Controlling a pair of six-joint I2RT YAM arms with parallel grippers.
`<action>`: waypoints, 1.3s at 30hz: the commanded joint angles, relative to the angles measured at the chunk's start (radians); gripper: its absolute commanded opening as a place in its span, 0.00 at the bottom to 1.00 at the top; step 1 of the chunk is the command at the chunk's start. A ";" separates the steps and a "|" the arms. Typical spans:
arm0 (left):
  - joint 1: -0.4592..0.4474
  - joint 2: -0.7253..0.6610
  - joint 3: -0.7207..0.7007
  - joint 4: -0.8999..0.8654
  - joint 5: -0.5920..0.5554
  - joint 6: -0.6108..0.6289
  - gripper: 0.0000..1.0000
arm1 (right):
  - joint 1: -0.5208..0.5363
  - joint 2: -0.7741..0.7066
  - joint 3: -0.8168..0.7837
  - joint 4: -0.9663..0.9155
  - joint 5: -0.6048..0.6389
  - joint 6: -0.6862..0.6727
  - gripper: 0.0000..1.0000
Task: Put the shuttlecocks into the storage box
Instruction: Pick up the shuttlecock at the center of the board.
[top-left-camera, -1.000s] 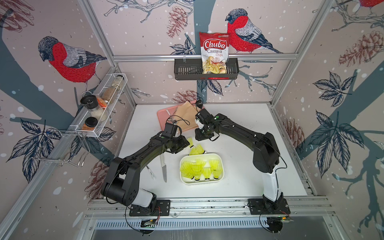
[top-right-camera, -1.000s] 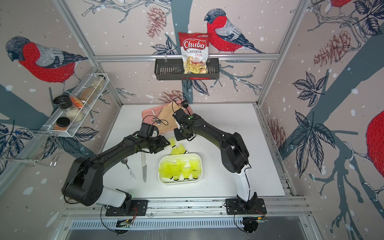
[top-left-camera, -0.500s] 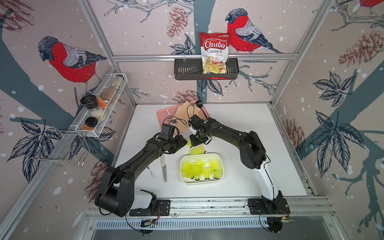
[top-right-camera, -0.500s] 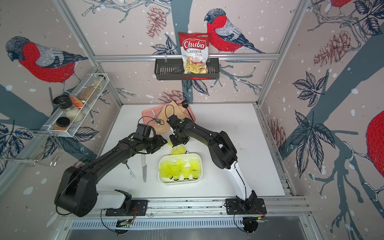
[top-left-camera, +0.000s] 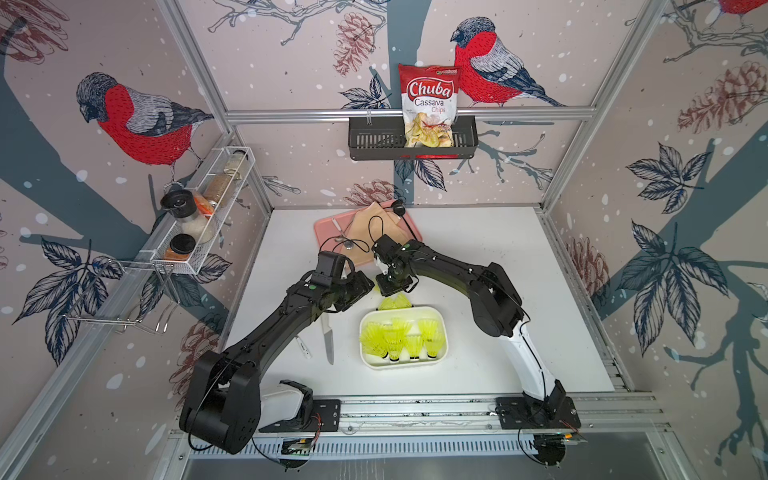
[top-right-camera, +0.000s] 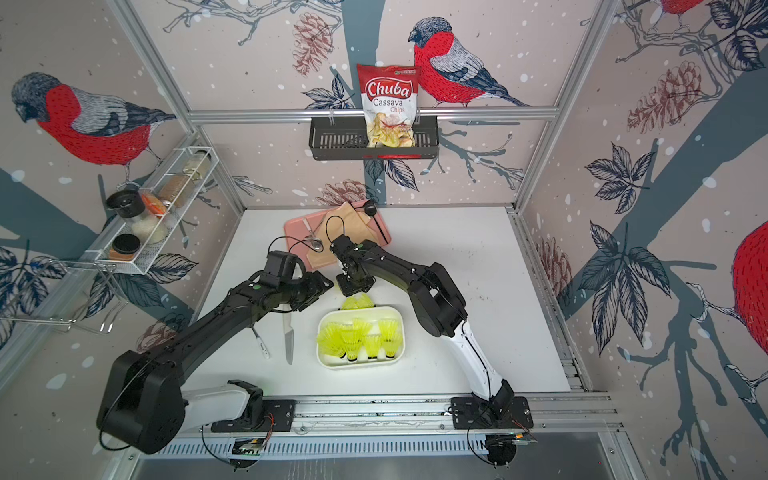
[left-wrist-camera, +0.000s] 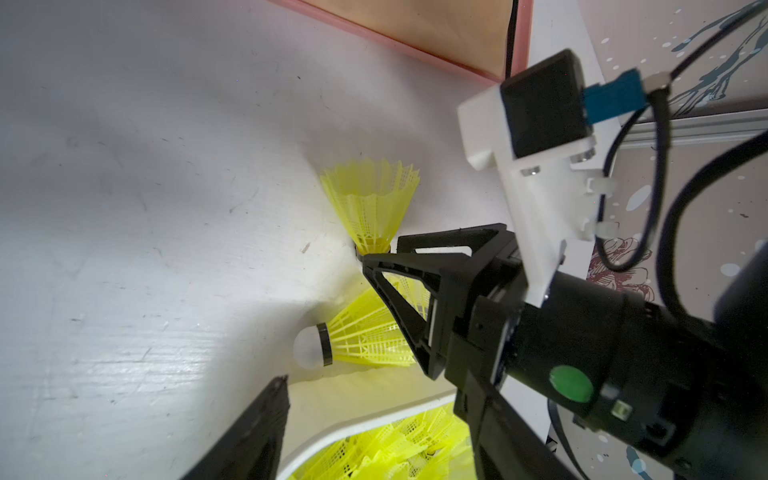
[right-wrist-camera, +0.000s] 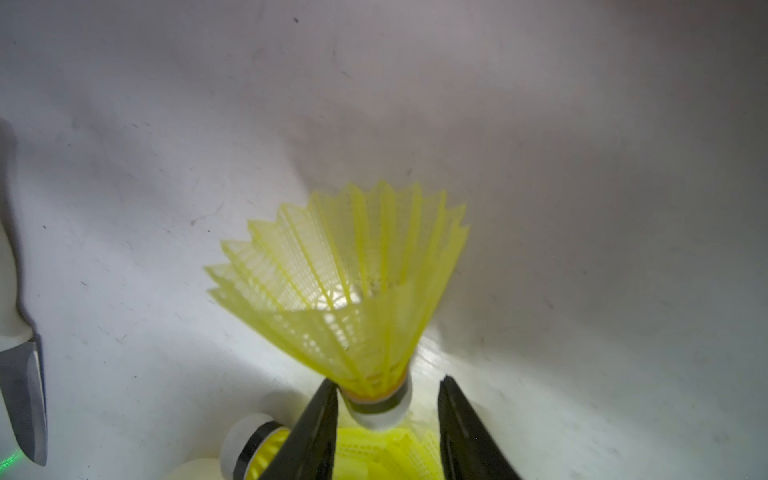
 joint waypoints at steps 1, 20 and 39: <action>0.001 -0.016 -0.008 0.027 0.017 -0.003 0.70 | 0.001 0.009 0.008 -0.004 0.032 0.018 0.40; -0.001 -0.075 -0.058 0.032 0.059 -0.005 0.70 | -0.064 -0.036 -0.072 0.020 0.147 0.091 0.40; -0.051 -0.080 -0.065 0.098 0.104 -0.004 0.70 | -0.072 -0.119 -0.139 0.055 0.197 0.128 0.25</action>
